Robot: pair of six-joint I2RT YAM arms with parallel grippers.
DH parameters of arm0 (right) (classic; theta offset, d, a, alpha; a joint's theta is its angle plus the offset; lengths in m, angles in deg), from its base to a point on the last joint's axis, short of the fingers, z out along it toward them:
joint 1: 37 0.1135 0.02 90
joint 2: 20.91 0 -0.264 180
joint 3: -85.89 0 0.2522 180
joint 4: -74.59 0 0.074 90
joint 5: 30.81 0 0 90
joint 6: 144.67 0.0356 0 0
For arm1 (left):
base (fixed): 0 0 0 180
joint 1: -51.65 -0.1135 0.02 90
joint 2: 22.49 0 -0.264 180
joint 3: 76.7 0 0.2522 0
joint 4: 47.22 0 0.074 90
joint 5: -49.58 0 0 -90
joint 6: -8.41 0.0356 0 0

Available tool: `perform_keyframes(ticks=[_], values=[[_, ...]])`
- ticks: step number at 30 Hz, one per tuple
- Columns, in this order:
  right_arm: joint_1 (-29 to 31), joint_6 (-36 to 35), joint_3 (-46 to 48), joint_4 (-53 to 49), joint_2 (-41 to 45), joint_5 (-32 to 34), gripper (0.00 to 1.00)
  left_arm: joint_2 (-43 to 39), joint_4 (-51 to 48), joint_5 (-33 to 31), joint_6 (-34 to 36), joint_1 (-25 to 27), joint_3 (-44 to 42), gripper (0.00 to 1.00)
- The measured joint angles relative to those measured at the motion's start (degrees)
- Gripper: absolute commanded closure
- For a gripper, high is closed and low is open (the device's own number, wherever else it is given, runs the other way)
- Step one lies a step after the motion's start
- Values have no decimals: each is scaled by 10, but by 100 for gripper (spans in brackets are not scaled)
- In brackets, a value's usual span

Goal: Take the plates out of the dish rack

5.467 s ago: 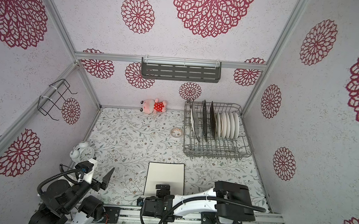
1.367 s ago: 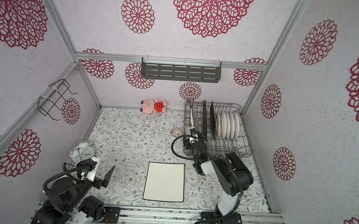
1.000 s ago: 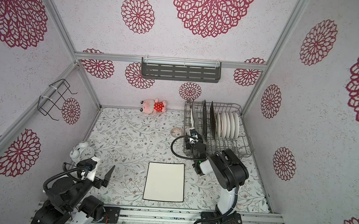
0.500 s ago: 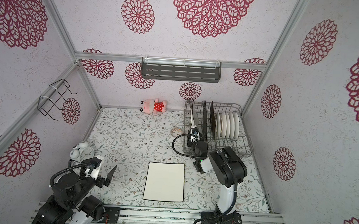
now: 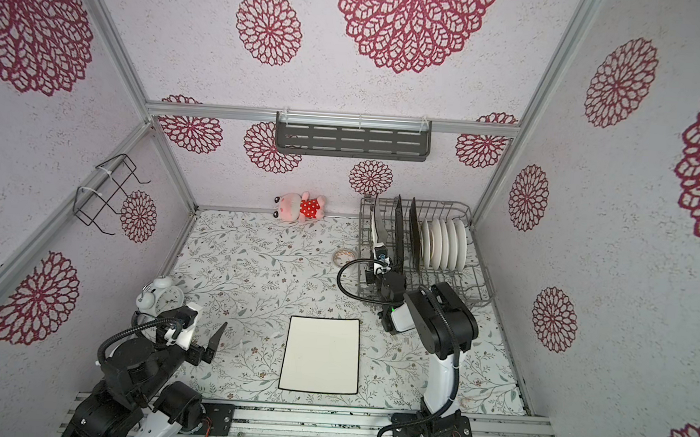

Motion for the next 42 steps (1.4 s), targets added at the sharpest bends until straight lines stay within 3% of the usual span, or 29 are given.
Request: perform_keyframes(ticks=[15,42], values=[[-4,-10,-4,-11,2,-2,87,0,0,0,1,0,0,3],[-7,-47,-4,-65,33,-4,98,0,4,0,1,0,-5,3]])
